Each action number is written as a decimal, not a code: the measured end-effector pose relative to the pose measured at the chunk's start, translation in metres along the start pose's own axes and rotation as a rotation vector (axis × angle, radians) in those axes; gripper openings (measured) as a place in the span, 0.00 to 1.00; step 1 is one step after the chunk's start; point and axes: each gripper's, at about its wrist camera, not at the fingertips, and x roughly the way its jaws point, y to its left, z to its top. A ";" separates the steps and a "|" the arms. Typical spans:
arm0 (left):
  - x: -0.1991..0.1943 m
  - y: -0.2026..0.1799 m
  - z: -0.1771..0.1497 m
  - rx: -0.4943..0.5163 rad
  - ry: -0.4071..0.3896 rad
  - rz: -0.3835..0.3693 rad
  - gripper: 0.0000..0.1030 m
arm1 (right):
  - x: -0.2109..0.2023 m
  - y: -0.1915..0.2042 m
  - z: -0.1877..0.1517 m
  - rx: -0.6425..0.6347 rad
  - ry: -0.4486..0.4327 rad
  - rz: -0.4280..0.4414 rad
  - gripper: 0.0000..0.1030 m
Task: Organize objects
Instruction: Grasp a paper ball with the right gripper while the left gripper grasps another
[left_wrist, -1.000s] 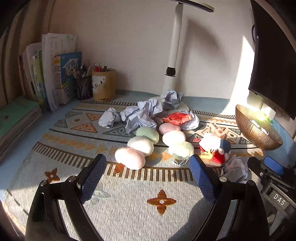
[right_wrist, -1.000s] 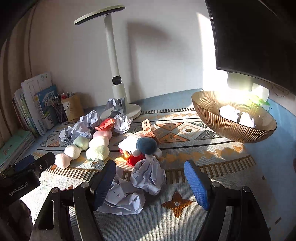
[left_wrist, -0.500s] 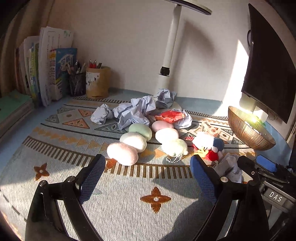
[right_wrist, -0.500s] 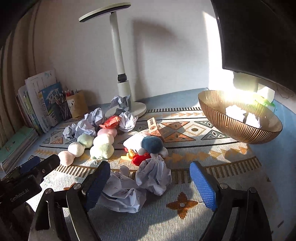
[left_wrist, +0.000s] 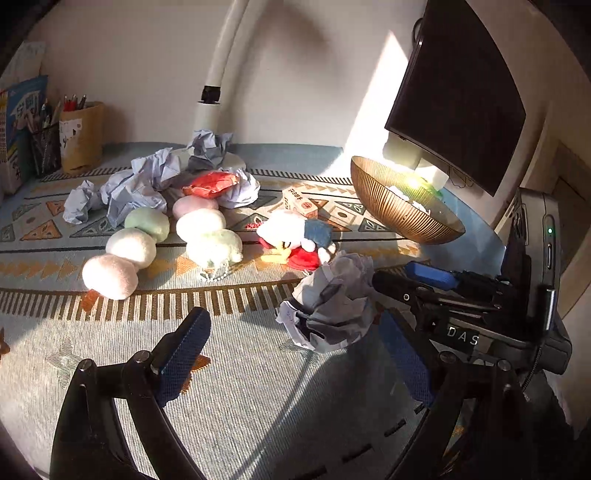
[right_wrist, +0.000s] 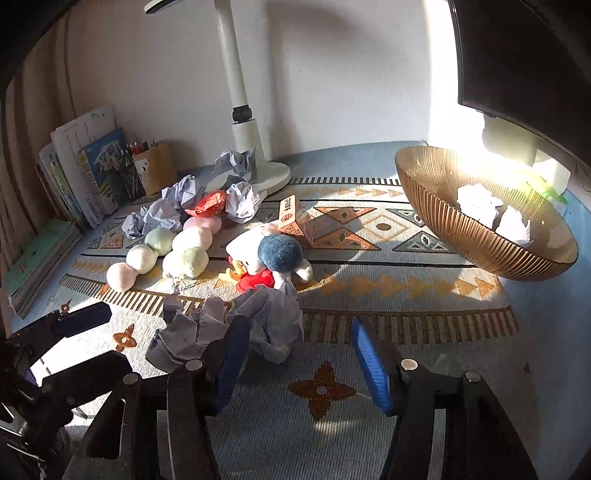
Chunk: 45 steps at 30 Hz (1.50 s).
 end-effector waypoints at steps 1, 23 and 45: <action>0.006 -0.006 0.000 0.023 0.014 0.003 0.90 | 0.003 -0.004 0.003 0.019 0.017 0.028 0.56; 0.020 -0.025 0.001 0.103 0.089 0.017 0.56 | -0.002 0.032 0.001 0.006 -0.076 0.056 0.44; 0.035 0.004 -0.003 -0.031 0.202 -0.174 0.92 | -0.001 -0.006 -0.008 0.120 -0.063 -0.010 0.44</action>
